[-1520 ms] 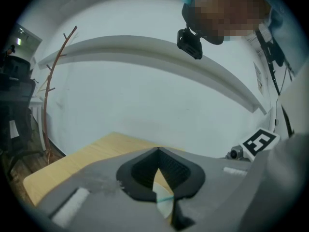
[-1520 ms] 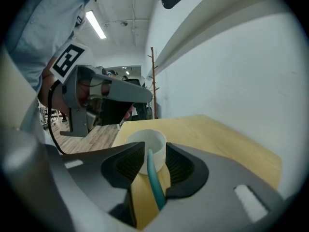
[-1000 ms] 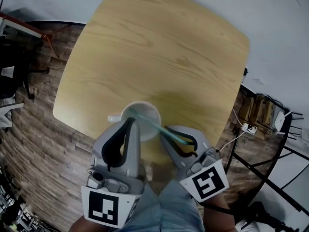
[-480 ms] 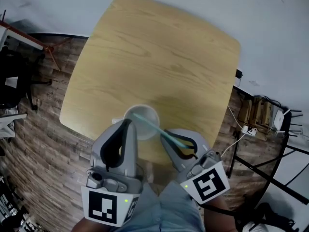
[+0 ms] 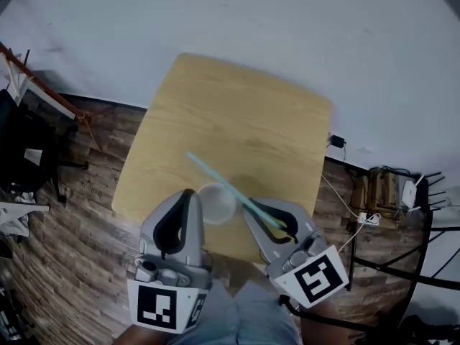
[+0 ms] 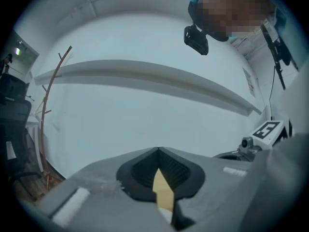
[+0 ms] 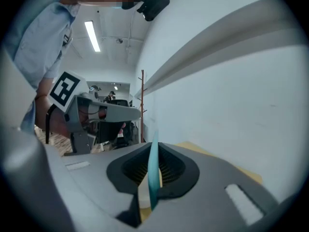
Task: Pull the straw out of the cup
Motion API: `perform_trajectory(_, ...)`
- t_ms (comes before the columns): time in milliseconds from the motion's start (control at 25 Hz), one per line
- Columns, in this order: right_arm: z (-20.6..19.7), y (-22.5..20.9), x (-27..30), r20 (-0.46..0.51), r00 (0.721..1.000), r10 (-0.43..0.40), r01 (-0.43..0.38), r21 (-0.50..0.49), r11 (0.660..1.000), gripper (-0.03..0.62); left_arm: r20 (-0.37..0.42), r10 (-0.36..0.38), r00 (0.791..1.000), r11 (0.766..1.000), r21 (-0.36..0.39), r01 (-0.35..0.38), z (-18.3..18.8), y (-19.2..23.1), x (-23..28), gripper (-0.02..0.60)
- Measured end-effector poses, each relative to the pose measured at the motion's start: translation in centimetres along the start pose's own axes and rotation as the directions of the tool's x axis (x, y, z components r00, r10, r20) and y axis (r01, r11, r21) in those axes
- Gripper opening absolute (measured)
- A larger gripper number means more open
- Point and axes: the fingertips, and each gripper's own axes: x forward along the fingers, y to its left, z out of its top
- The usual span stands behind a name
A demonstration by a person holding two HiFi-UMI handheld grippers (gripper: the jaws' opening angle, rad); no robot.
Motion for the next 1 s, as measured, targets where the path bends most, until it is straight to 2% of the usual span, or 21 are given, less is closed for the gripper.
perform_trajectory(280, 7.9, -0.8, -1.1, 0.160, 0.983, -0.086, 0.088, -0.009, 0.996, 0.035, 0.112, -0.020, 0.994, 0.997, 0.071, 0.013, 6.1, -0.7, -0.5, 0.015)
perform_trajectory(480, 11.5, -1.5, -1.4, 0.236, 0.963, -0.132, 0.152, -0.067, 0.986, 0.035, 0.182, -0.041, 0.982, 0.993, 0.118, 0.019, 9.3, -1.0, -0.2, 0.015)
perform_trajectory(1000, 14.0, -1.9, -0.4, 0.267, 0.947, -0.180, 0.216, -0.113, 0.970, 0.026, 0.180, -0.046, 0.983, 0.991, 0.130, 0.023, 9.9, -0.7, 0.5, 0.015)
